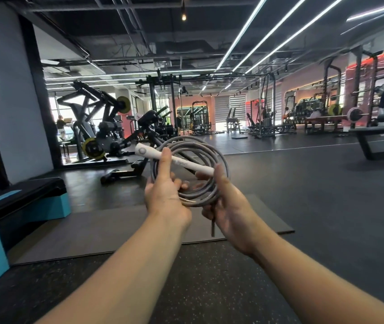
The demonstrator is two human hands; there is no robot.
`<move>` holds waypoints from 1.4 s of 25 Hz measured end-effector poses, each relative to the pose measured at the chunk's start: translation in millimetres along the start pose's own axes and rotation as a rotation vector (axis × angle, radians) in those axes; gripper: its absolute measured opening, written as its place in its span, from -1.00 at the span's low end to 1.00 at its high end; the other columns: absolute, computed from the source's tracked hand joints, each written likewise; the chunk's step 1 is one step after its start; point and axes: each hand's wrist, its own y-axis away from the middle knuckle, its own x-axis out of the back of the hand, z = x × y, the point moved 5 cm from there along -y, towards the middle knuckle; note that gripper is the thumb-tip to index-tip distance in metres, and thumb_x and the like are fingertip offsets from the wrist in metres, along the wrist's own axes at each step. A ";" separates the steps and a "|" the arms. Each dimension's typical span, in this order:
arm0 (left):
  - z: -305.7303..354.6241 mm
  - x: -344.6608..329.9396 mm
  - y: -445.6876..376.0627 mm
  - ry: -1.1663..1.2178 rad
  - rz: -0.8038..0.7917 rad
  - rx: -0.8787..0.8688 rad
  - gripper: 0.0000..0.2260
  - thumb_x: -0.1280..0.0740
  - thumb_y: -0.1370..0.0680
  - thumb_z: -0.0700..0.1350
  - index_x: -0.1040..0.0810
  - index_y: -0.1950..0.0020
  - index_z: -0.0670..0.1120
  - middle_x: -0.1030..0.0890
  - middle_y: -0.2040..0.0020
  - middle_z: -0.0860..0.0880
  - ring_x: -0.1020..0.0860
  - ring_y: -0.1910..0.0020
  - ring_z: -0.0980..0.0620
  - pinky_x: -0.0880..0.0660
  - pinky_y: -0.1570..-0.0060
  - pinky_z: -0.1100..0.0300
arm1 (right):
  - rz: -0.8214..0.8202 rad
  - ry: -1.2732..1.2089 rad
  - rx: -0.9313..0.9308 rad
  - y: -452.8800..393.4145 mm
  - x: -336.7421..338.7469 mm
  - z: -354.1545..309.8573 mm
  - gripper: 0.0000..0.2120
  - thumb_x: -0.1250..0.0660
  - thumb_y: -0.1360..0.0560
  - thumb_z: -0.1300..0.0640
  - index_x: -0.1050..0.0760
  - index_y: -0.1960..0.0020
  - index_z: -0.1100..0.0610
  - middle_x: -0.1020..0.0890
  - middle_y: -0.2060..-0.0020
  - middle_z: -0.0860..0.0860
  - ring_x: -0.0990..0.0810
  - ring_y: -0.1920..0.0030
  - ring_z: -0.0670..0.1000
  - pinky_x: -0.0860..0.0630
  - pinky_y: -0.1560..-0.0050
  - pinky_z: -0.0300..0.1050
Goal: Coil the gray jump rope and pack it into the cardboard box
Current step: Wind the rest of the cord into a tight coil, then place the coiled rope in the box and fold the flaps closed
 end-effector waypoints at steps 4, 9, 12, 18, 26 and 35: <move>-14.7 -1.1 3.0 -0.075 0.112 -0.052 -0.57 -0.60 -0.29 0.19 -0.58 0.07 -0.05 -0.52 0.24 0.01 -0.55 0.27 -0.02 -0.64 0.12 0.01 | 0.324 -0.066 -0.017 5.0 -11.6 10.8 -0.58 -0.46 -0.49 -0.16 -0.69 0.08 0.24 -0.77 0.22 0.12 -0.70 0.19 0.11 -0.59 0.22 -0.08; -15.9 21.3 -5.9 -0.361 0.061 0.014 -0.43 -0.48 -0.33 0.35 -0.58 -0.02 -0.12 -0.62 0.14 -0.03 -0.63 0.21 -0.05 -0.65 0.06 -0.01 | 0.276 -0.003 0.024 7.5 -8.4 -0.9 -0.58 -0.37 -0.56 -0.15 -0.60 0.15 0.23 -0.64 0.32 0.12 -0.40 0.57 -0.11 -0.22 0.57 -0.27; 9.6 40.8 -8.1 -0.777 0.023 -0.153 -0.06 -0.53 -0.25 0.35 -0.29 -0.51 0.01 -0.50 -0.34 -0.06 -0.52 -0.25 -0.10 -0.51 -0.21 -0.05 | 0.136 0.168 0.039 5.4 -0.5 -15.3 -0.63 -0.36 -0.58 -0.12 -0.53 0.25 0.14 -0.56 0.40 0.05 -0.32 0.55 -0.09 -0.18 0.55 -0.24; 56.8 -25.9 17.3 -1.823 -0.942 -0.634 0.07 -0.58 -0.25 0.20 0.01 -0.59 0.25 -0.26 -0.58 0.03 -0.27 -0.51 -0.01 -0.22 -0.49 -0.09 | -0.249 0.829 0.034 -0.4 2.2 -49.1 -0.58 -0.36 -0.59 -0.12 -0.57 0.18 0.23 -0.56 0.39 0.07 -0.40 0.47 -0.05 -0.33 0.48 -0.23; 44.0 -11.6 -1.6 -1.544 -0.879 -0.297 -0.94 -0.37 -0.57 -0.10 -0.59 -0.01 -0.07 -0.66 0.32 -0.06 -0.71 0.33 -0.05 -0.64 0.22 0.01 | -0.240 0.701 -0.002 -4.3 8.8 -50.5 -0.68 -0.37 -0.62 0.07 -0.55 -0.11 0.36 -0.55 0.30 0.10 -0.54 0.25 0.11 -0.51 0.18 -0.05; 76.8 58.5 -23.5 -1.308 -0.366 -0.333 -0.91 -0.44 -0.53 -0.15 -0.64 -0.02 -0.11 -0.55 0.29 -0.10 -0.52 0.35 -0.01 -0.56 0.41 0.15 | 0.071 0.775 0.132 -15.2 -47.5 1.9 -0.86 -0.34 -0.64 0.08 -0.60 -0.03 0.14 -0.69 0.23 0.09 -0.56 0.29 0.08 -0.53 0.22 0.08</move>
